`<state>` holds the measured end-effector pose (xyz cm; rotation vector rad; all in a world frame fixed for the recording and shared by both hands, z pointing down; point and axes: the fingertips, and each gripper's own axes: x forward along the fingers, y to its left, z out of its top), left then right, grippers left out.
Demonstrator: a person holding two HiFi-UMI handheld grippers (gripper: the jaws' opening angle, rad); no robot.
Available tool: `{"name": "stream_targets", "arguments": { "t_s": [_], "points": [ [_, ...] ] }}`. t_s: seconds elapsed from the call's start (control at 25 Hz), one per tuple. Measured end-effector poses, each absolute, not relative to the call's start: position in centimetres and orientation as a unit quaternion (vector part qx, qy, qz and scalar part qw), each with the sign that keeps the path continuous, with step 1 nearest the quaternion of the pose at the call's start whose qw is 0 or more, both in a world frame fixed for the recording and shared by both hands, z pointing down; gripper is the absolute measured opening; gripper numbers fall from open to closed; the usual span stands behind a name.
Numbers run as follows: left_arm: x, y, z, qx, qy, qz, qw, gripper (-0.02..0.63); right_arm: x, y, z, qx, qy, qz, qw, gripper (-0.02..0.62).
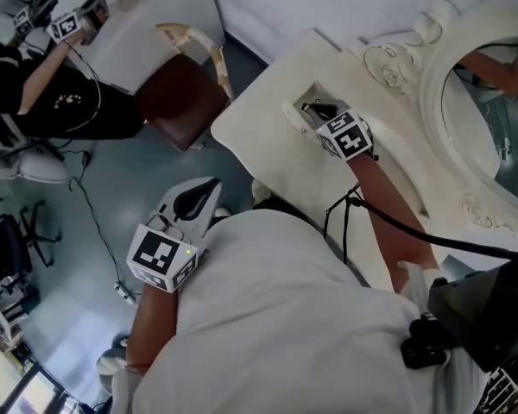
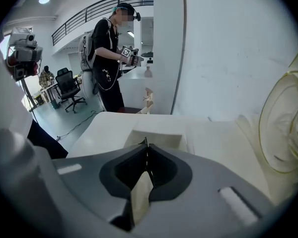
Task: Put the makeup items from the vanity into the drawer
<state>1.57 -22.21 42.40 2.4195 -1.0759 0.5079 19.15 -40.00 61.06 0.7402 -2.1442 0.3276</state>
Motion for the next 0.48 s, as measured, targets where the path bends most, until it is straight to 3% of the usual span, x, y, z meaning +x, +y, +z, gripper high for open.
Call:
{"name": "stream_targets", "arguments": {
  "t_s": [0.48],
  "points": [
    [1.2, -22.4, 42.9, 0.868, -0.398, 0.182, 0.233, 0.002, 18.8, -40.3, 63.6, 0.274, -0.837, 0.147, 0.451, 0.014]
  ]
}}
